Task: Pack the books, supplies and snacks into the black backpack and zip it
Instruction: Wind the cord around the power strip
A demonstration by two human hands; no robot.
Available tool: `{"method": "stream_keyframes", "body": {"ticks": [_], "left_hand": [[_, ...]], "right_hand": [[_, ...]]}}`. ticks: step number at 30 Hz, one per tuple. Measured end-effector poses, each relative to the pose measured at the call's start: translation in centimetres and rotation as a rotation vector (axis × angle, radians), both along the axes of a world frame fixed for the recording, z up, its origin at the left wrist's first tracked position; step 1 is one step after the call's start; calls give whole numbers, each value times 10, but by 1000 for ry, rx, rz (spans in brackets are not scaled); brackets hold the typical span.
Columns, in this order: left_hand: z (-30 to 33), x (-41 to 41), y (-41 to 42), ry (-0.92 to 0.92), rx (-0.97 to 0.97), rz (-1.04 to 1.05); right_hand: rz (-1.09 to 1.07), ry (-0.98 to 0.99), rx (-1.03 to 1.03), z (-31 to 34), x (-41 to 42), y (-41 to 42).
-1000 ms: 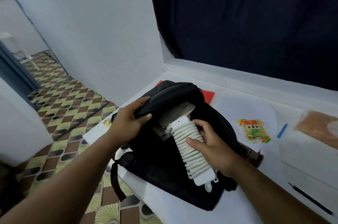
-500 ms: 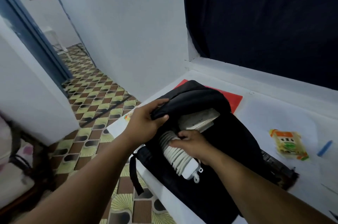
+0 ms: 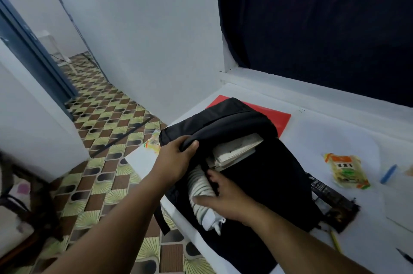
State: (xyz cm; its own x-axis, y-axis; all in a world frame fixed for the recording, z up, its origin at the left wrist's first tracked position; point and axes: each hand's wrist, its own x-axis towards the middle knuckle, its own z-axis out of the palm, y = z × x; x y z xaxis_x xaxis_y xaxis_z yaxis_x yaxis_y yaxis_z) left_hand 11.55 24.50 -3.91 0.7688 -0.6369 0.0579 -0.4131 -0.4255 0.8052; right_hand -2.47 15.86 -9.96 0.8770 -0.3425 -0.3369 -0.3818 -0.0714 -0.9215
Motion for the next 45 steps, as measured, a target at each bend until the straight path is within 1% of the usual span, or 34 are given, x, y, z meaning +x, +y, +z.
{"method": "stream_keyframes", "body": {"ticks": [1,4,6,11,12,13,14,16,17,18,21,24,30,32,34,36,39,40,42,45], "left_hand": [[0,0,0,7,-8,0],[3,-1,-1,18,-56,3],[7,0,1,34,-80,-6],[9,-1,2,73,-113,-95],[8,-1,2,78,-121,-105],[7,0,2,90,-126,-108],[7,2,3,110,-128,-102],[7,6,5,158,-144,-74],[6,7,6,172,-154,-62],[5,8,6,177,-160,-54],[2,7,3,207,-182,-41],[0,6,-3,221,-188,-37],[1,-2,-1,182,-184,-65],[1,-7,1,173,-193,-75],[1,-10,6,120,-174,-83],[-1,-13,11,18,-105,-107],[-6,-21,19,-198,75,-169],[-8,-25,21,-256,113,-183],[-9,-32,23,-344,168,-197],[-10,-44,21,-461,307,-276]], "right_hand": [[-4,5,-41,-1,-5,7],[-149,-66,-171,-4,2,11],[-198,-83,-273,-2,13,8],[-212,-132,-396,1,40,15],[-214,-115,-406,2,44,14],[-212,-104,-400,0,48,12],[-207,-120,-349,-4,48,8],[-187,-185,-132,-15,37,2],[-178,-206,-49,-22,27,-1],[-181,-218,-8,-29,14,-2],[-231,-255,-48,-47,-13,-4],[-260,-281,-23,-49,-13,1],[-293,-332,-123,-40,3,12],[-311,-344,-203,-40,7,15],[-315,-353,-232,-42,6,16],[-282,-336,-220,-40,1,16],[-168,-288,-78,-32,-13,15],[-165,-274,-47,-32,-19,13],[-232,-272,-42,-32,-31,8],[-398,-245,-75,-28,-54,-2]]}}
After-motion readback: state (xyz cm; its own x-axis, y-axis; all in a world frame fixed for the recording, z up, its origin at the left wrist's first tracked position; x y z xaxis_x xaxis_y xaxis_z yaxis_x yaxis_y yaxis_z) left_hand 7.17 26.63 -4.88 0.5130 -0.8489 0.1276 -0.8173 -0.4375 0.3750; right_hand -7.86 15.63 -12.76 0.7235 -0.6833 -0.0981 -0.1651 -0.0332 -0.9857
